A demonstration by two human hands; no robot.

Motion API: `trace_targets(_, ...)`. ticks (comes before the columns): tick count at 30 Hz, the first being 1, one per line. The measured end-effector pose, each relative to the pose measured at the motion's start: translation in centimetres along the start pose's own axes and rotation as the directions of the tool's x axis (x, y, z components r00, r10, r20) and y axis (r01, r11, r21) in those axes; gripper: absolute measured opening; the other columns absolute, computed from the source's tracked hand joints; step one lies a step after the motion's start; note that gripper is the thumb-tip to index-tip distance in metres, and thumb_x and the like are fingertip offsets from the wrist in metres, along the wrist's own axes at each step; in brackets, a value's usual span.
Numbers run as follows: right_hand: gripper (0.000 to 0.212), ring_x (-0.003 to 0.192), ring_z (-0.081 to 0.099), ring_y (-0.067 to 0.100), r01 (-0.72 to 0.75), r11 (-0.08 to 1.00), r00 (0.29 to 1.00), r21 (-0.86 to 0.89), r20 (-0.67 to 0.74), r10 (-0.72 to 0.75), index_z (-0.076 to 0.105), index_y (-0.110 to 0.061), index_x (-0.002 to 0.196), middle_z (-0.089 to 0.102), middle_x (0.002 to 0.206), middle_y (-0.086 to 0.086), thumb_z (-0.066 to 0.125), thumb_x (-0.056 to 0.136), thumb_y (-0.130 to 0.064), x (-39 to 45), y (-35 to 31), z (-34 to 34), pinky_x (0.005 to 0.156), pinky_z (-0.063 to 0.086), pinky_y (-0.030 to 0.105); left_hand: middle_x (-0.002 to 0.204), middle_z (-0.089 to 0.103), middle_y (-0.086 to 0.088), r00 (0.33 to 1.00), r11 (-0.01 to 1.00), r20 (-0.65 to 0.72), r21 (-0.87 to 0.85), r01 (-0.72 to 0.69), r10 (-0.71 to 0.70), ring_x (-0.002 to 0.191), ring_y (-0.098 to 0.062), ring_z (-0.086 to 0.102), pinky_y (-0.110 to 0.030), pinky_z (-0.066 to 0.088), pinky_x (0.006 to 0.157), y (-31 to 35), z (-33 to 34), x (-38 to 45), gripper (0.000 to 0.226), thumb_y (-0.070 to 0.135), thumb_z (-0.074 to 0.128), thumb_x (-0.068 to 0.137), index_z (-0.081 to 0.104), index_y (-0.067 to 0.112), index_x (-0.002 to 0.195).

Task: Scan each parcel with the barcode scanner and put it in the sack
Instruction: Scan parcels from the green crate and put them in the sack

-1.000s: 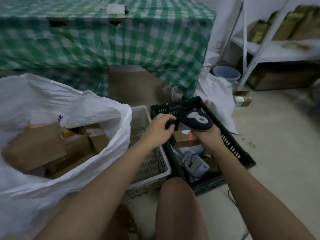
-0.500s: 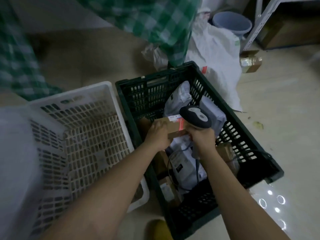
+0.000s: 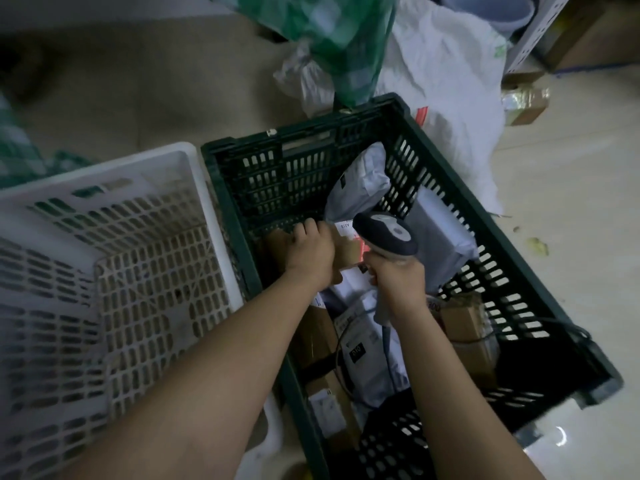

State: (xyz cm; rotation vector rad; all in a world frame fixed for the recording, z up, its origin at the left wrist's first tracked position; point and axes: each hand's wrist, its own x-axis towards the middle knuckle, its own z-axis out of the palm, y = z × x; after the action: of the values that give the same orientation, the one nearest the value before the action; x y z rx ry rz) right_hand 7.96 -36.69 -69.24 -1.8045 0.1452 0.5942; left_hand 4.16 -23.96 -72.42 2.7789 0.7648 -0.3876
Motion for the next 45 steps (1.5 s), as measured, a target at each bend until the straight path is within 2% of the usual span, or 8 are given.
trace_targets(11, 0.021, 0.066, 0.055, 0.019, 0.129, 0.972, 0.991, 0.198, 0.014, -0.135, 0.056, -0.005, 0.109, 0.06, 0.08, 0.009, 0.062, 0.089, -0.009, -12.5, -8.9, -3.9, 0.055, 0.045, 0.029, 0.135, 0.03, -0.008, 0.948, 0.979, -0.318, -0.193, -0.068, 0.003, 0.124, -0.026, 0.026, -0.035, 0.04, 0.094, -3.0, -14.3, -16.1, 0.092, 0.043, 0.077, 0.066, 0.03, 0.012, 0.138)
trace_targets(18, 0.048, 0.108, 0.057, 0.019, 0.227, 0.927, 0.973, 0.297, -0.018, -0.232, 0.05, -0.018, 0.125, 0.06, 0.117, 0.0, 0.073, 0.084, -0.027, -21.8, -12.8, -3.4, 0.094, 0.046, 0.035, 0.139, 0.027, -0.009, 0.885, 0.984, -0.44, -0.016, -0.176, 0.151, 0.125, -0.026, 0.024, -0.033, 0.045, 0.091, -5.0, -19.2, -27.8, 0.088, 0.035, 0.073, 0.073, 0.026, 0.013, 0.144)
trace_targets(25, 0.054, 0.12, 0.053, 0.034, 0.239, 0.969, 0.97, 0.064, 0.029, -0.241, 0.05, -0.005, 0.134, 0.058, 0.131, 0.014, 0.071, 0.086, -0.018, -24.3, -8.9, -3.7, 0.1, 0.046, 0.054, 0.13, 0.043, -0.021, 0.928, 0.98, -0.316, 0.097, -0.176, 0.198, 0.116, -0.041, 0.043, -0.045, 0.052, 0.084, -8.5, -12.5, -33.1, 0.097, 0.022, 0.085, 0.059, 0.037, 0.002, 0.142)
trace_targets(31, 0.047, 0.108, 0.058, 0.033, 0.295, 0.918, 0.955, -0.263, 0.123, -0.271, 0.055, -0.004, 0.127, 0.064, 0.119, 0.016, 0.07, 0.087, -0.022, -22.7, -4.3, -2.4, 0.086, 0.049, 0.039, 0.142, 0.025, -0.017, 0.971, 0.993, -0.213, 0.044, -0.106, 0.113, 0.13, -0.038, 0.024, -0.044, 0.044, 0.098, -9.9, -6.8, -32.8, 0.085, 0.006, 0.065, 0.083, 0.015, 0.011, 0.152)
trace_targets(34, 0.044, 0.105, 0.059, 0.031, 0.345, 0.859, 0.938, -0.379, 0.169, -0.302, 0.056, -0.005, 0.123, 0.065, 0.116, 0.015, 0.072, 0.085, -0.02, -21.9, -2.5, -1.7, 0.079, 0.045, 0.032, 0.133, 0.032, -0.016, 0.967, 0.995, -0.246, -0.054, -0.087, 0.071, 0.122, -0.035, 0.031, -0.041, 0.047, 0.088, -10.4, -4.8, -32.2, 0.077, -0.005, 0.061, 0.08, 0.03, 0.015, 0.148)
trace_targets(39, 0.054, 0.117, 0.054, 0.029, 0.363, 0.851, 0.93, -0.38, 0.196, -0.31, 0.05, -0.004, 0.132, 0.059, 0.13, 0.013, 0.073, 0.084, -0.012, -20.6, -1.8, -1.5, 0.087, 0.042, 0.027, 0.128, 0.034, -0.008, 0.943, 0.967, -0.333, -0.242, -0.084, -0.001, 0.117, -0.025, 0.031, -0.037, 0.043, 0.09, -11.0, -4.1, -31.1, 0.052, 0.051, 0.064, 0.085, 0.051, 0.02, 0.124)
trace_targets(42, 0.056, 0.12, 0.053, 0.027, 0.333, 0.887, 0.942, -0.319, 0.165, -0.294, 0.049, -0.002, 0.133, 0.057, 0.131, 0.012, 0.073, 0.083, -0.01, -19.9, -1.5, -2.0, 0.09, 0.041, 0.025, 0.141, 0.023, -0.001, 0.935, 0.904, -0.332, -0.426, -0.034, -0.122, 0.129, -0.025, 0.023, -0.042, 0.033, 0.103, -10.7, -5.1, -29.9, 0.053, 0.061, 0.058, 0.084, 0.046, 0.024, 0.121)
trace_targets(45, 0.053, 0.116, 0.055, 0.022, 0.323, 0.914, 0.944, -0.245, 0.147, -0.294, 0.053, -0.002, 0.13, 0.06, 0.128, 0.011, 0.074, 0.082, -0.009, -19.5, -0.9, -2.5, 0.091, 0.044, 0.028, 0.145, 0.022, -0.001, 0.977, 0.754, -0.133, -0.656, 0.041, -0.168, 0.128, -0.022, 0.034, -0.035, 0.036, 0.1, -10.9, -6.1, -28.8, 0.073, 0.054, 0.066, 0.081, 0.029, 0.024, 0.137)
